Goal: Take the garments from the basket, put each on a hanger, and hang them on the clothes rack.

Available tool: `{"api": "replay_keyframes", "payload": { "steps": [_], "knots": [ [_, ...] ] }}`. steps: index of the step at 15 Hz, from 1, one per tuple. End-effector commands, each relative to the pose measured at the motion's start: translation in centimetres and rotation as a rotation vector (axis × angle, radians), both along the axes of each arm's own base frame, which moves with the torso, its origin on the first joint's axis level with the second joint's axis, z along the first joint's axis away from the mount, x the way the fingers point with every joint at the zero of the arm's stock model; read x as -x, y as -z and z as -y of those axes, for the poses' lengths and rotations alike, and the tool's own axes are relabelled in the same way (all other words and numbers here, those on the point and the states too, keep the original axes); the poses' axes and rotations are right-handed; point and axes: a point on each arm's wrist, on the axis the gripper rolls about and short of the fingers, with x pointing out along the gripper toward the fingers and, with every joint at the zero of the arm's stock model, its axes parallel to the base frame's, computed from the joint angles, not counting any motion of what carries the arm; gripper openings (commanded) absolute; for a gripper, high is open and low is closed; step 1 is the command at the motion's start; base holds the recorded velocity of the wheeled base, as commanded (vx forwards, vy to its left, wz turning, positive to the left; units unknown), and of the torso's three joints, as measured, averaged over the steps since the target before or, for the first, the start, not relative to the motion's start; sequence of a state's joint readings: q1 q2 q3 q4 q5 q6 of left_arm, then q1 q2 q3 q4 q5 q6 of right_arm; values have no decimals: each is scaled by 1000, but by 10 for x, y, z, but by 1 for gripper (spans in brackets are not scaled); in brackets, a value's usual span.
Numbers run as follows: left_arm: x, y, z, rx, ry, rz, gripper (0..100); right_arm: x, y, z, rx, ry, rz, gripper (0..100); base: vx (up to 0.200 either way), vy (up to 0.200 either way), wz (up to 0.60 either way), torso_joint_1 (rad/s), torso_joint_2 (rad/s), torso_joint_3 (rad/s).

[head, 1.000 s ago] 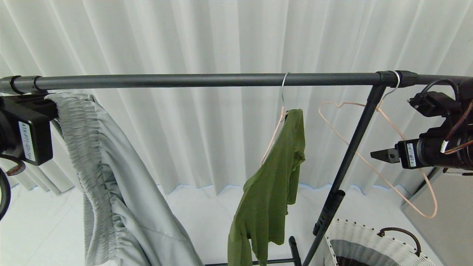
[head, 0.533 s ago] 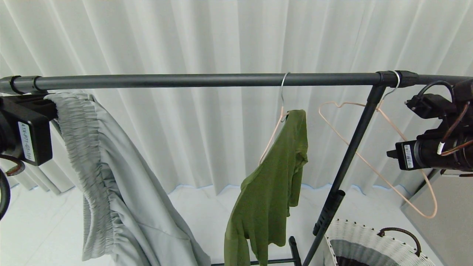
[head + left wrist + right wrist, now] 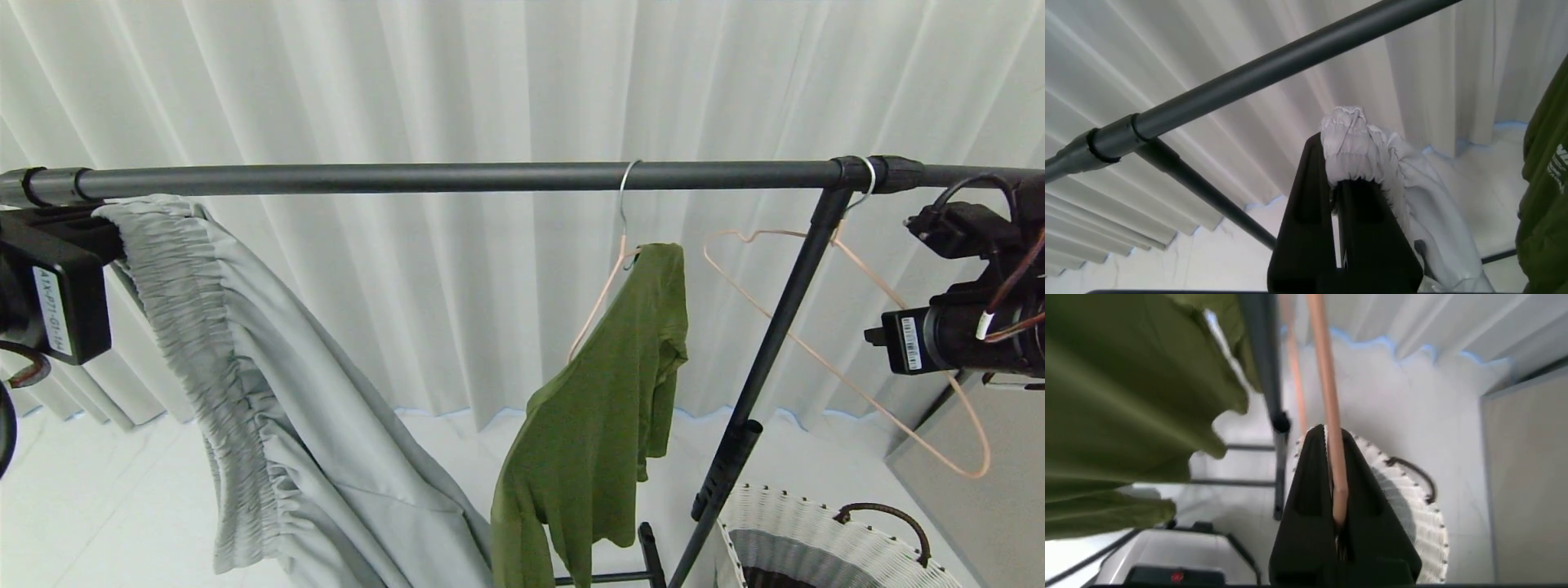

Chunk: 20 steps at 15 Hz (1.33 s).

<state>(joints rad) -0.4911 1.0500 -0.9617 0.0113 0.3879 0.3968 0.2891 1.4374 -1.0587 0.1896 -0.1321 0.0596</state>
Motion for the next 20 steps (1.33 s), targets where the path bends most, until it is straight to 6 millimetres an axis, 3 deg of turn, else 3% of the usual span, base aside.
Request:
{"api": "replay_keyframes", "payload": {
  "steps": [1,11,16,20],
  "knots": [
    [0,3,0,-3,-1,-8,0,9,-9,3,-4,9,41,0,0,0,0,0,0,0],
    [0,4,1,-6,4,-12,0,42,-37,12,-12,2,175,0,0,0,0,0,0,0],
    [-1,7,1,-15,3,-21,0,61,-40,18,-13,10,194,0,0,0,0,0,0,0],
    [-1,7,1,-41,4,-19,0,70,-38,21,-7,19,192,0,-200,0,0,7,5,0]
  ]
}}
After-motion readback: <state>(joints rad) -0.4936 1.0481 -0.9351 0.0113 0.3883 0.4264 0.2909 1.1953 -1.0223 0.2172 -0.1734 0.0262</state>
